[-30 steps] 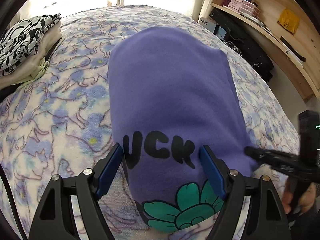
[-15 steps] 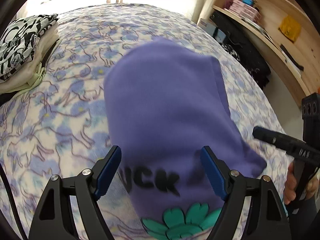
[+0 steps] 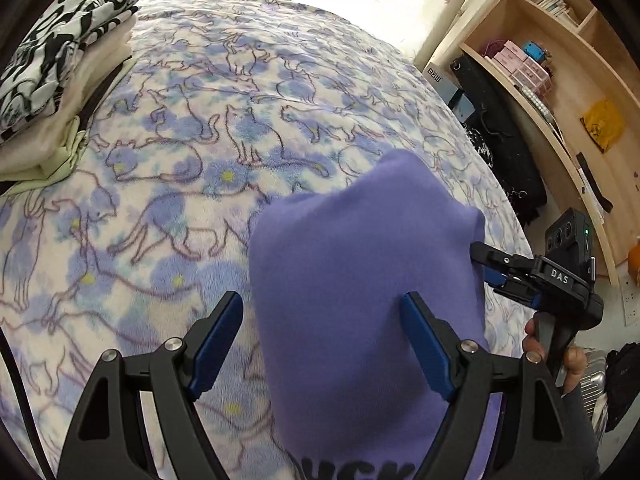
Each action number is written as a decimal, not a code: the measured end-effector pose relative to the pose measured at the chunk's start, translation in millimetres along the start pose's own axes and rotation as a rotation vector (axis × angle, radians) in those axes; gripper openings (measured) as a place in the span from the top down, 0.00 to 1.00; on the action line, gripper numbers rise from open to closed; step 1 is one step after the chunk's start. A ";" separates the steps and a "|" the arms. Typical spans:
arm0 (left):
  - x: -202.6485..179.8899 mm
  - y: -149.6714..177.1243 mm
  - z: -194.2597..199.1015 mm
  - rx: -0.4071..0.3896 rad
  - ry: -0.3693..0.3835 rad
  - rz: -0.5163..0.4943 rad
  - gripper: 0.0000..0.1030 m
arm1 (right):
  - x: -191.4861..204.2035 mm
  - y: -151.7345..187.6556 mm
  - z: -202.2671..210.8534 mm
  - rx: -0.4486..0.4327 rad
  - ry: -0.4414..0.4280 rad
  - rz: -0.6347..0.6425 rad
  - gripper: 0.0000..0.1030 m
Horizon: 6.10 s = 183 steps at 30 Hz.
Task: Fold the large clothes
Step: 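Press and square the folded hoodie bundle with both open tools, then grasp the folded hoodie bundle from both sides with both tools, then carry the bundle with both tools onto the stack of folded clothes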
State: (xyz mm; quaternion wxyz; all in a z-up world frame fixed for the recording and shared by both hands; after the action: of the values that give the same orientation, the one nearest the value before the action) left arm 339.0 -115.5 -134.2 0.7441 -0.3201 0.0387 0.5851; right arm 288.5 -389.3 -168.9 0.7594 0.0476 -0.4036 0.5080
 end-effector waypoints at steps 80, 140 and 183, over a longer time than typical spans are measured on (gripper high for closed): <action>-42.6 63.6 56.2 0.093 -0.222 -0.194 0.19 | 60.7 110.8 61.8 0.050 0.492 0.318 0.52; -1.7 75.2 -73.7 0.297 0.530 0.081 0.00 | -16.1 78.0 -46.8 0.359 -0.170 0.136 0.00; 132.4 -53.4 269.9 -0.033 0.023 -0.041 0.11 | 338.9 65.7 -88.8 0.154 -0.293 0.260 0.52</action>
State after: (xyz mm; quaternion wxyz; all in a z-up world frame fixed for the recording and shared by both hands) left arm 342.6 131.3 45.3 0.7500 -0.3398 0.0311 0.5666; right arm 338.9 -66.5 -26.3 0.6147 0.1265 -0.4725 0.6188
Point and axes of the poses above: each gripper's, at about its wrist camera, not at the fingertips, and z roughly against the way its jaws point, x to its left, y to its underside, the point moved 4 cm from there along -z, roughly the way its jaws point
